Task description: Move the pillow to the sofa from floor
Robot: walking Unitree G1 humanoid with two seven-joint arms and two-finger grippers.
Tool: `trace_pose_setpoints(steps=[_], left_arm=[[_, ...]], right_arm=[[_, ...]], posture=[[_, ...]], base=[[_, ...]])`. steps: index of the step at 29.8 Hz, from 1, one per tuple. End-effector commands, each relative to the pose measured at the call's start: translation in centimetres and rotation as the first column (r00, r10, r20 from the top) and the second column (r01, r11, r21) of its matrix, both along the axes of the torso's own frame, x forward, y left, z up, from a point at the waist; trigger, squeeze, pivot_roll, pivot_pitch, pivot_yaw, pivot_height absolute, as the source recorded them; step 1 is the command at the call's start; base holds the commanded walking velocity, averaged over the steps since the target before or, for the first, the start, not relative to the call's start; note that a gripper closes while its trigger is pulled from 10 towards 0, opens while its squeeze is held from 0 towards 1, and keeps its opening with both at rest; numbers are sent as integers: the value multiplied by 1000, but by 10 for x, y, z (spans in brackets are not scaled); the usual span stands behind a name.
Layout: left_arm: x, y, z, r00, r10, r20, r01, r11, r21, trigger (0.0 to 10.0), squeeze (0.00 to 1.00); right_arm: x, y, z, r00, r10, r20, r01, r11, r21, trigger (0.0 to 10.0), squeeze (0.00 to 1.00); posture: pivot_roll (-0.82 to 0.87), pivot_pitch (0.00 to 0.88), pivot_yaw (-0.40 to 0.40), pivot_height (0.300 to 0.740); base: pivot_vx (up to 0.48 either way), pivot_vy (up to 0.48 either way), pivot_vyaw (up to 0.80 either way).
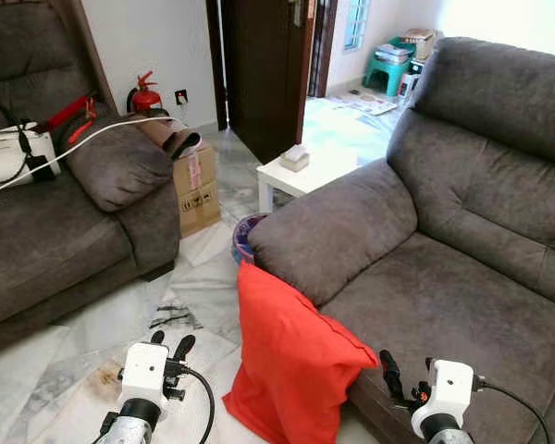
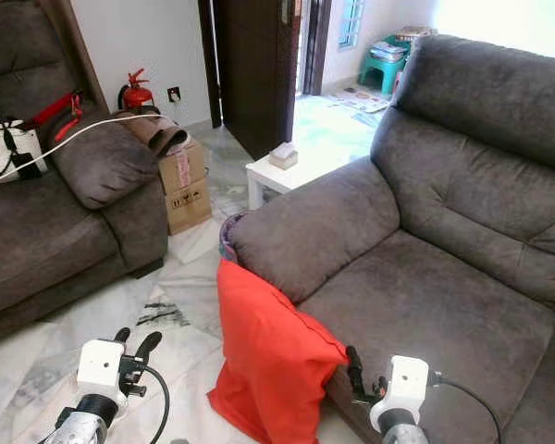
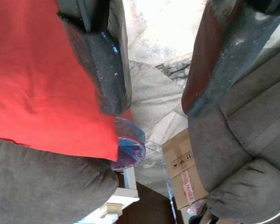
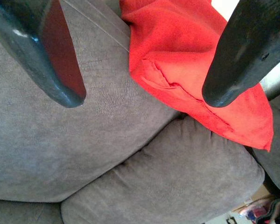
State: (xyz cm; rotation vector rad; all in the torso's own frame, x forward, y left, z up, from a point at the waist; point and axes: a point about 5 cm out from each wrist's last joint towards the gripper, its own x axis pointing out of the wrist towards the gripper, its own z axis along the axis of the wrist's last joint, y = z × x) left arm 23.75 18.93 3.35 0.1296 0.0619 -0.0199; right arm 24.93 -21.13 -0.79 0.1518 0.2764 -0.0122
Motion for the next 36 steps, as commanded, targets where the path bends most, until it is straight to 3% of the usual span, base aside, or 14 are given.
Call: trace_pose_setpoints(steps=[1,36], left_arm=[[1,1,1,1000,7,1,-7,1000,4,10000,0],[0,3,-1,1000,-4,-25,4,1000,22,10000,0]], right_arm=[[1,3,0,1000,9,-2,-9,1000,2,10000,0],[1,8,-3,999,52,-15,-51,998,24,10000,0]], posture=[[4,70,4,662],[8,70,11,652]], base=[[0,0,0],[0,0,0]])
